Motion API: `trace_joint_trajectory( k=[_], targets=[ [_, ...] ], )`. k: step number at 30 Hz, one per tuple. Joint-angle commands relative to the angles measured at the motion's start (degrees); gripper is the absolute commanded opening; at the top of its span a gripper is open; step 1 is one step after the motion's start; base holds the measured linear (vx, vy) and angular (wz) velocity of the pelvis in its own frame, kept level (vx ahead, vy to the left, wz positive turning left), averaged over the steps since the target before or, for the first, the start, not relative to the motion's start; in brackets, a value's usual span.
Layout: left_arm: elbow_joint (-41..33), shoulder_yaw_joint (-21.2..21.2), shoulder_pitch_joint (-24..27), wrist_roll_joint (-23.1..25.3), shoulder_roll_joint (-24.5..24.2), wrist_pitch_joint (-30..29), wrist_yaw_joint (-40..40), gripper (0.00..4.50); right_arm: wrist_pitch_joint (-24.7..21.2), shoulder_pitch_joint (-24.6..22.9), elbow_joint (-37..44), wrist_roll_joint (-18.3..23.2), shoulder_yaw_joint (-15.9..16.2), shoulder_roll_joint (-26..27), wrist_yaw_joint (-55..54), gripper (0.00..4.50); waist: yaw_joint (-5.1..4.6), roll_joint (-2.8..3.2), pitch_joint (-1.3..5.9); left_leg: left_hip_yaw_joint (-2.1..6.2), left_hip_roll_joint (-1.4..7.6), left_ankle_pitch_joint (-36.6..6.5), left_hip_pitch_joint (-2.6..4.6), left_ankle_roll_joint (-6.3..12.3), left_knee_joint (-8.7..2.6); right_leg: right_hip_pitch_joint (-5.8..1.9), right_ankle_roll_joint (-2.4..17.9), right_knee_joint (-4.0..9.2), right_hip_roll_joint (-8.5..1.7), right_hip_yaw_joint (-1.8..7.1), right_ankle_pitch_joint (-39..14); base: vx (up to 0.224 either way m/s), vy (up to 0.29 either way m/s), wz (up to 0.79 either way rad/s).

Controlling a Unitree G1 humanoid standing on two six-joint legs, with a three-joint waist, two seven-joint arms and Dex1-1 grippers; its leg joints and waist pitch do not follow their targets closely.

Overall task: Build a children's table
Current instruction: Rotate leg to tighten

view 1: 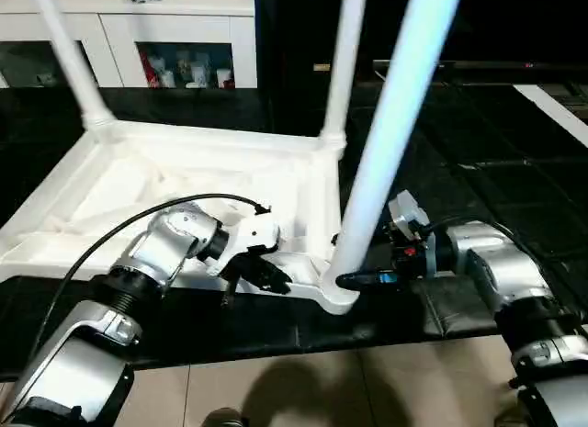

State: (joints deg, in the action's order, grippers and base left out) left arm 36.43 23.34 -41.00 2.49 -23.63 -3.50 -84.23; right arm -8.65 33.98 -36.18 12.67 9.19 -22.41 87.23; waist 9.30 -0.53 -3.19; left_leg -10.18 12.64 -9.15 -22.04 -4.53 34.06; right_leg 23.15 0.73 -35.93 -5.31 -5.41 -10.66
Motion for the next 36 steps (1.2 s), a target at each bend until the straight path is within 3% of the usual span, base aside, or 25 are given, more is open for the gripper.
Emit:
trace_joint_trajectory(
  k=[1,18,27,32,33,36],
  targets=[
    [-1.7,0.5,-0.6,0.1,0.5,1.2,-0.8,0.0,0.2,1.1,-0.2,-0.4,0.4,-0.2,1.3,3.74,-0.45,-0.43,4.38,-0.11,1.13,-11.0,1.16,2.27,-3.73,-2.95,13.6,3.88,-3.37,2.78,-8.7,0.0,0.0,0.0],
    [-0.6,-0.2,-0.8,-0.1,0.1,1.2,0.2,0.0,0.1,1.9,-2.2,-0.1,1.5,0.7,3.1,2.25,-0.43,-0.2,4.38,-0.06,1.12,-11.6,1.19,1.91,-3.75,-2.91,13.6,3.89,-3.32,2.79,-9.2,0.0,0.0,0.0],
    [-0.5,-1.8,-0.6,-1.1,1.2,-1.1,2.8,0.0,-0.5,0.8,-0.8,0.3,1.4,1.6,1.6,2.11,-0.43,0.05,4.38,-0.02,1.15,-12.6,1.3,1.42,-3.78,-2.92,13.8,3.94,-3.29,2.81,-9.3,0.0,0.0,0.0],
    [2.1,-5.7,-2.1,-1.7,5.8,-6.9,14.4,0.0,-1.2,-2.0,2.2,-1.5,0.3,4.3,-9.4,2.09,-0.54,-0.14,4.25,0.11,1.0,-13.0,1.34,0.37,-3.9,-2.87,12.9,4.1,-3.34,2.84,-11.0,0.0,0.0,0.0],
    [2.9,-7.7,-2.9,-2.2,8.4,-9.6,20.4,0.0,-3.2,-2.9,3.1,-3.4,-0.1,6.7,-17.7,2.09,-0.71,-0.21,4.26,0.14,0.87,-13.1,1.25,0.15,-3.92,-3.02,12.3,4.26,-3.35,2.79,-12.1,0.0,0.0,0.0],
    [2.9,-9.1,-3.3,-2.7,10.7,-12.9,24.6,0.0,-5.7,-3.1,3.2,-4.8,-1.0,9.6,-26.0,2.03,-1.68,-0.25,4.12,0.3,0.63,-13.8,1.1,-0.61,-4.09,-3.15,11.0,4.59,-3.44,2.76,-15.1,0.0,0.0,0.0]
  ],
)
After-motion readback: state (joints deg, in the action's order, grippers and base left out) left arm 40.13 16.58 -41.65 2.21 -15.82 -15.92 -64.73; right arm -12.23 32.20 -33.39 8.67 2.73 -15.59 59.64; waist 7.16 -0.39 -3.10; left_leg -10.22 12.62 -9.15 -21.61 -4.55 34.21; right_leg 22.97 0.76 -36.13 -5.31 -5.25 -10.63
